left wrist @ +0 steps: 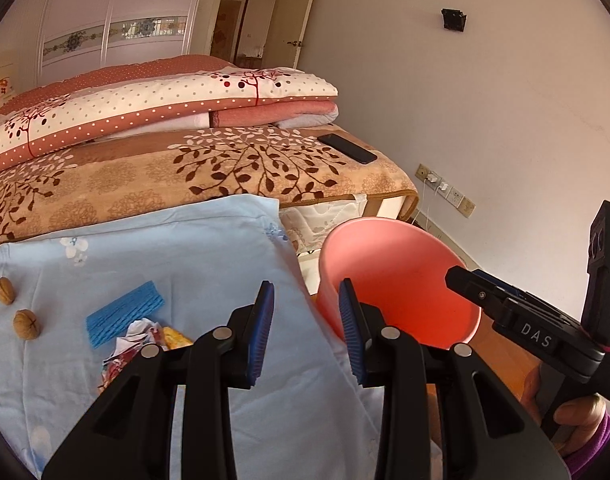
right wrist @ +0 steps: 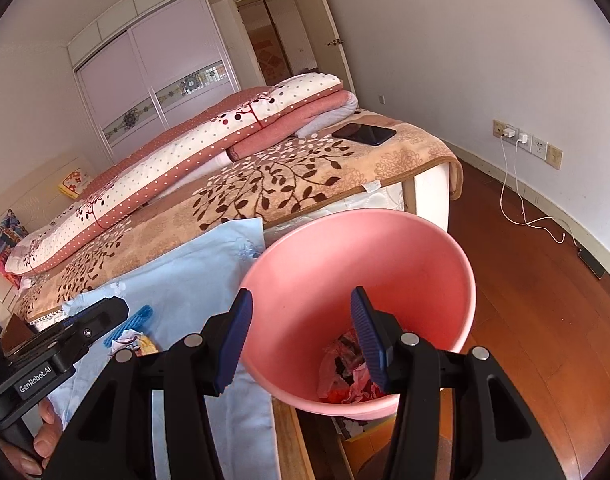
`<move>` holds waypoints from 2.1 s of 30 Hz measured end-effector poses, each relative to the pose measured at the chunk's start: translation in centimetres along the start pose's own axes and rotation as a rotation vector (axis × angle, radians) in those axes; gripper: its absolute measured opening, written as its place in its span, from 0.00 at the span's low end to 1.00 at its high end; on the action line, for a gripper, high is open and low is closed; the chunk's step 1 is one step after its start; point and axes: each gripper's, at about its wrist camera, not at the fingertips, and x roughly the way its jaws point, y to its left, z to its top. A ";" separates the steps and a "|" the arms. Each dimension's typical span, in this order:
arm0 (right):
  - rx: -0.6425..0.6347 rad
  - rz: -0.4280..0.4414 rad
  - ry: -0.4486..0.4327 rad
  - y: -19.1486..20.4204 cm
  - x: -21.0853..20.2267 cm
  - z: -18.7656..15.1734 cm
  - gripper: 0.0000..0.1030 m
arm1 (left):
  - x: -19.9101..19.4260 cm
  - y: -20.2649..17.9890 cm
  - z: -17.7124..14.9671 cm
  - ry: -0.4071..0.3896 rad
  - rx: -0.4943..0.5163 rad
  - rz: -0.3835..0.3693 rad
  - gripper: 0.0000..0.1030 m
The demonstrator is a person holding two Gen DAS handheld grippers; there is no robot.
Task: Collect trash
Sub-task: 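Withdraw both tools from the bucket back over the bedsheet, then grasp an orange peel with the left tool while the right tool grasps another peel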
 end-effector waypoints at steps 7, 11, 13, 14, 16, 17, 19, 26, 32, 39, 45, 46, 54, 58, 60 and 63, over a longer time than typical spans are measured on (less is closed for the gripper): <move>-0.050 0.058 0.038 3.7 1.0 -1.4 0.49 | -2.3 3.7 -1.3 -0.014 -0.029 0.054 0.33; -0.086 0.085 0.065 5.5 1.6 -2.3 0.49 | -3.6 6.2 -2.3 -0.013 -0.042 0.089 0.33; -0.098 0.096 0.076 6.3 1.9 -2.6 0.49 | -4.1 7.3 -2.8 -0.005 -0.047 0.104 0.33; -0.104 0.102 0.082 6.6 2.1 -2.8 0.49 | -4.3 7.8 -3.1 -0.001 -0.048 0.111 0.33; -0.114 0.109 0.092 7.1 2.5 -3.1 0.49 | -4.7 8.8 -3.7 0.005 -0.046 0.131 0.33; -0.117 0.112 0.099 7.4 2.6 -3.2 0.49 | -4.8 9.2 -4.0 0.009 -0.044 0.140 0.33; -0.122 0.121 0.113 7.8 3.0 -3.4 0.49 | -5.0 9.9 -4.6 0.024 -0.041 0.153 0.33; -0.159 0.134 0.152 9.0 3.9 -4.1 0.49 | -4.5 12.0 -6.6 0.090 -0.066 0.164 0.33; -0.173 0.134 0.177 9.4 4.5 -4.5 0.49 | -3.9 13.1 -6.9 0.139 -0.087 0.126 0.33; -0.181 0.133 0.207 9.7 5.3 -4.9 0.49 | -2.1 13.8 -7.9 0.216 -0.087 0.160 0.33; -0.206 0.143 0.222 10.4 5.6 -5.3 0.49 | -0.9 14.9 -8.2 0.273 -0.163 0.154 0.33; -0.211 0.147 0.225 10.5 5.6 -5.3 0.49 | -0.9 15.2 -8.2 0.270 -0.180 0.147 0.33; -0.217 0.201 0.280 11.8 6.4 -5.7 0.49 | -1.5 15.2 -8.1 0.231 -0.211 0.121 0.22; -0.227 0.233 0.306 12.6 6.8 -5.9 0.49 | -2.1 14.6 -8.0 0.199 -0.186 0.112 0.06; -0.232 0.248 0.323 13.1 7.2 -6.0 0.49 | -2.4 14.5 -7.9 0.191 -0.184 0.110 0.06; -0.243 0.256 0.344 13.7 7.9 -6.3 0.49 | -2.9 14.5 -7.9 0.178 -0.188 0.104 0.03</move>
